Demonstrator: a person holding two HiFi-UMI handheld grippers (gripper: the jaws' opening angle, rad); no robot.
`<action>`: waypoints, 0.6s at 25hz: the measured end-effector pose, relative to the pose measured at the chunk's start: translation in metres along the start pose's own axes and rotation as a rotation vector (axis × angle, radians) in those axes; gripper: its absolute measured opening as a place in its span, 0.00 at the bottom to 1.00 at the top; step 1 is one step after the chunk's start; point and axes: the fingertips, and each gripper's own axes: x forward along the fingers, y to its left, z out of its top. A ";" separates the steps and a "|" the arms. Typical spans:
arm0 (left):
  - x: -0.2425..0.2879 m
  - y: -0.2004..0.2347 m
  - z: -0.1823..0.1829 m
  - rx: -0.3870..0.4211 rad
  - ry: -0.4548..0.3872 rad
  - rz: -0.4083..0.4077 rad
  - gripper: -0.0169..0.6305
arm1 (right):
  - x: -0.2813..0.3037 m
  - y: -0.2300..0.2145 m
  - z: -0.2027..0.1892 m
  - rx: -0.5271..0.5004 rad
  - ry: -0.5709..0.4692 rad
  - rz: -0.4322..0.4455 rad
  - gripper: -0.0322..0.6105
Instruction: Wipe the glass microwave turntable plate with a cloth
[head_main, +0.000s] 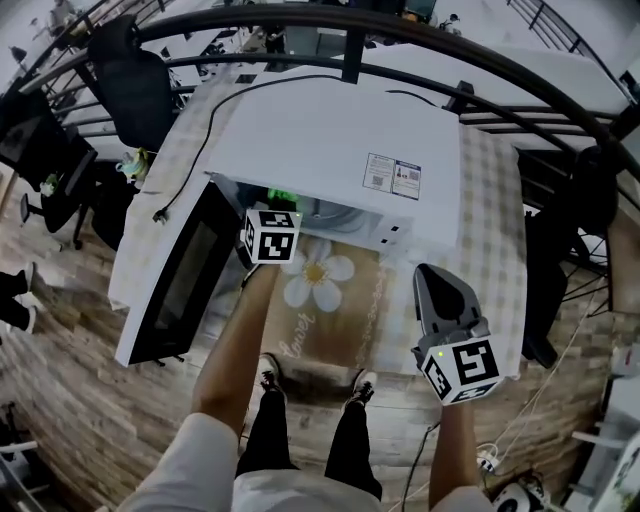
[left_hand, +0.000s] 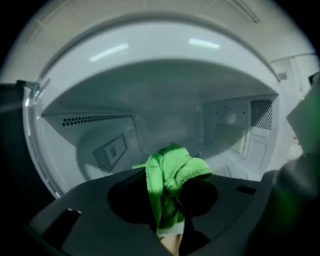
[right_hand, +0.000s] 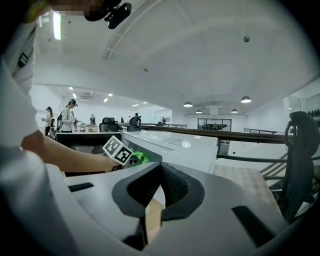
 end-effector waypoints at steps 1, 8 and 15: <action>0.007 0.003 -0.003 0.008 0.016 0.007 0.23 | 0.001 0.000 -0.006 0.003 0.004 0.004 0.07; 0.042 -0.010 -0.011 -0.008 0.086 -0.038 0.23 | 0.000 -0.005 -0.037 0.034 0.041 0.004 0.07; 0.046 -0.078 0.003 0.061 0.053 -0.173 0.23 | -0.006 -0.016 -0.038 0.041 0.037 -0.016 0.07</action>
